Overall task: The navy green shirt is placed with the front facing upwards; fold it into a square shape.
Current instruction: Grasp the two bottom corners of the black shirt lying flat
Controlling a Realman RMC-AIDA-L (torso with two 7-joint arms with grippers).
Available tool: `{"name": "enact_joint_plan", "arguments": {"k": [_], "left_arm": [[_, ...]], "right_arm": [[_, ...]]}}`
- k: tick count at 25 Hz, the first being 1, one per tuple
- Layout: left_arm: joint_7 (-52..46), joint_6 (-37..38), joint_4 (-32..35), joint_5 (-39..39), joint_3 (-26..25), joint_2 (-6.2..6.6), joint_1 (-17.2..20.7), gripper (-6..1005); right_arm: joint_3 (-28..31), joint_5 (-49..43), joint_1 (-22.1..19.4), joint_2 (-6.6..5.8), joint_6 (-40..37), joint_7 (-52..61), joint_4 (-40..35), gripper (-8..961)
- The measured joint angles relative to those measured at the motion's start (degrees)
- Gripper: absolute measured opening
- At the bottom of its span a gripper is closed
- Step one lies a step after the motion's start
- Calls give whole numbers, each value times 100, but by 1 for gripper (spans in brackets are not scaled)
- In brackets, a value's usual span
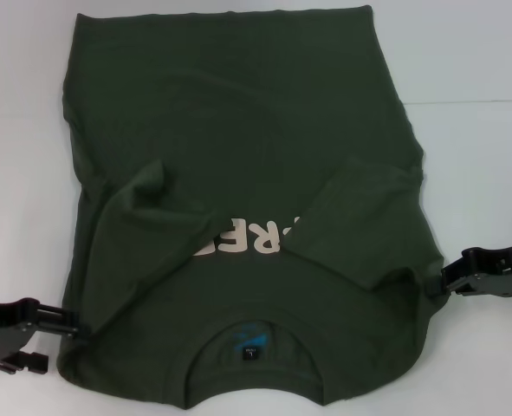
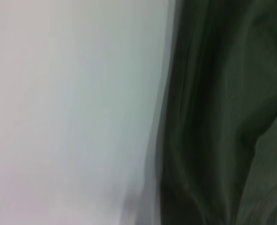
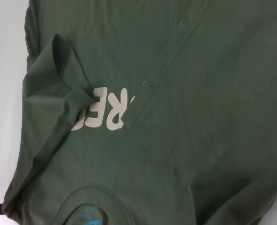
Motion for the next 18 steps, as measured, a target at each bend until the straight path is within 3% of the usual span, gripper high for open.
{"name": "enact_joint_plan", "arguments": {"k": [18], "left_arm": [[-32,-282,-221,122,293,-45,-156,726]], "right_arm": [[40,7,-37,3,-39,-61,0,55]]}}
